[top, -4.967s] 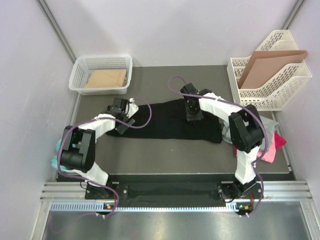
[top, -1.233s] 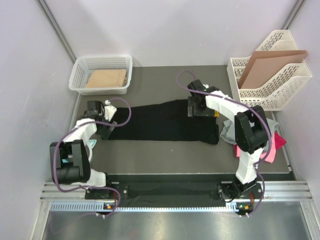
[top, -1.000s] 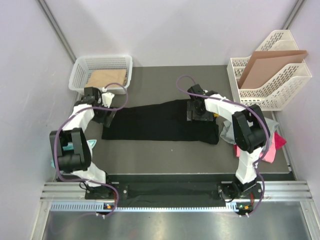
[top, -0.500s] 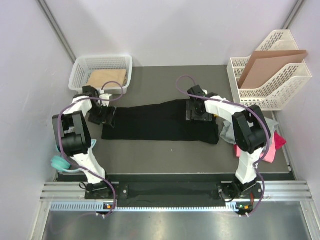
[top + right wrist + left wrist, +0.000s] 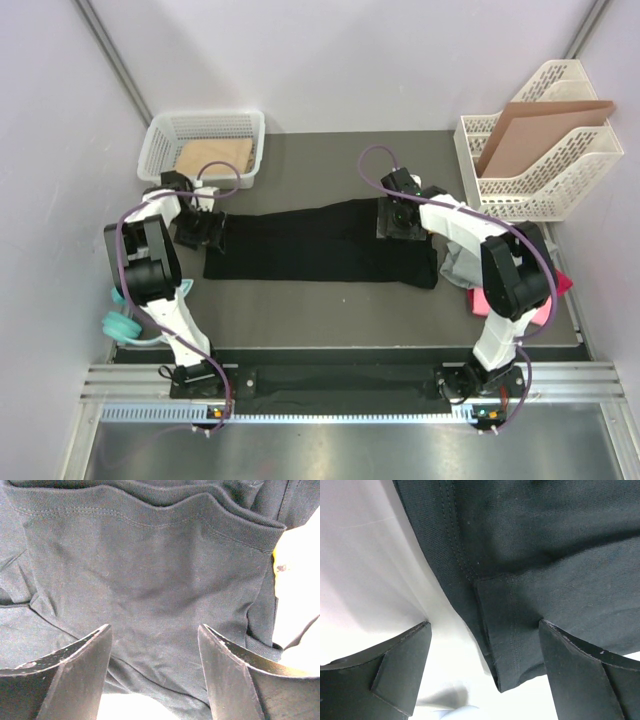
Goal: Fold and stack the t-shirts
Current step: Grab the bottom of the folded rectangular tshirt with left arm, then fold the folded rectangular tshirt in 1/3 of the way
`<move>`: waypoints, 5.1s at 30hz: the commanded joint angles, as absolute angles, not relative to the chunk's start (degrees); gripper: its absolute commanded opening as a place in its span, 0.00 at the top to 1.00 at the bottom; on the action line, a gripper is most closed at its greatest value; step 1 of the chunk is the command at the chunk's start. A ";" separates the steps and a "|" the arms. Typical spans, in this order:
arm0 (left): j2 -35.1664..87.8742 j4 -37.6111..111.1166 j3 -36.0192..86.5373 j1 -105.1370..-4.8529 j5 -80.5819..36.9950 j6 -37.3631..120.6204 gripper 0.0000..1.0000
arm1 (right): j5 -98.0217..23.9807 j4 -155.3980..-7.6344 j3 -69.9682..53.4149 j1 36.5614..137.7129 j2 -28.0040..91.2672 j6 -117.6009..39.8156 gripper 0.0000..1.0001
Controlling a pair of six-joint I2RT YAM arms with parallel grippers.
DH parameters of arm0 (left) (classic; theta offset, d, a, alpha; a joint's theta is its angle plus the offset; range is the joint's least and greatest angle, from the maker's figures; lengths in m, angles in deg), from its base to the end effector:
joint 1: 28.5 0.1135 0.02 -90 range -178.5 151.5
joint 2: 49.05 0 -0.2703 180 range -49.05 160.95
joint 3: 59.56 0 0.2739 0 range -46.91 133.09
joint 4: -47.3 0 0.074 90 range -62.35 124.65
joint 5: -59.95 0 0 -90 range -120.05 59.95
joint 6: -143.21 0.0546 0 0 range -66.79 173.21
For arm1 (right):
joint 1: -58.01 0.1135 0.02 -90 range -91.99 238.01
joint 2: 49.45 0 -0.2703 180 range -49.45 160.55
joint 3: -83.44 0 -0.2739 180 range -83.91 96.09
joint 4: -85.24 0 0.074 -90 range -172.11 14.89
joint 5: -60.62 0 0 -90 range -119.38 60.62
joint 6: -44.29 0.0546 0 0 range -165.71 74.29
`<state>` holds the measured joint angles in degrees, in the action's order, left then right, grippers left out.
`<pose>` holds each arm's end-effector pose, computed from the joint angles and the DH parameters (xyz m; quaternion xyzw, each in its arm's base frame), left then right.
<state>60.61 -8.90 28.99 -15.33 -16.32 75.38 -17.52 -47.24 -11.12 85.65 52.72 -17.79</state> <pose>0.3869 0.0772 0.1455 0.0906 0.9827 -0.0799 0.1406 0.3548 0.1731 0.1841 0.0254 0.9696 0.0142 0.2430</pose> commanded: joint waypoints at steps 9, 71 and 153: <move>63.53 -7.80 28.76 -18.73 -9.93 76.76 0.16 | -17.86 -48.10 -10.79 87.28 49.78 -16.97 0.37; 51.06 -25.46 42.03 -31.65 -25.84 69.91 1.00 | -16.90 -47.75 -16.32 87.72 42.22 -17.50 0.52; 62.22 -14.74 31.05 -63.90 2.03 66.65 0.01 | -36.94 -47.84 -1.47 81.13 51.54 -11.08 0.51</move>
<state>60.46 -12.81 29.71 -60.92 -1.63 63.80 -36.03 -46.60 -2.48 81.95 50.78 -11.82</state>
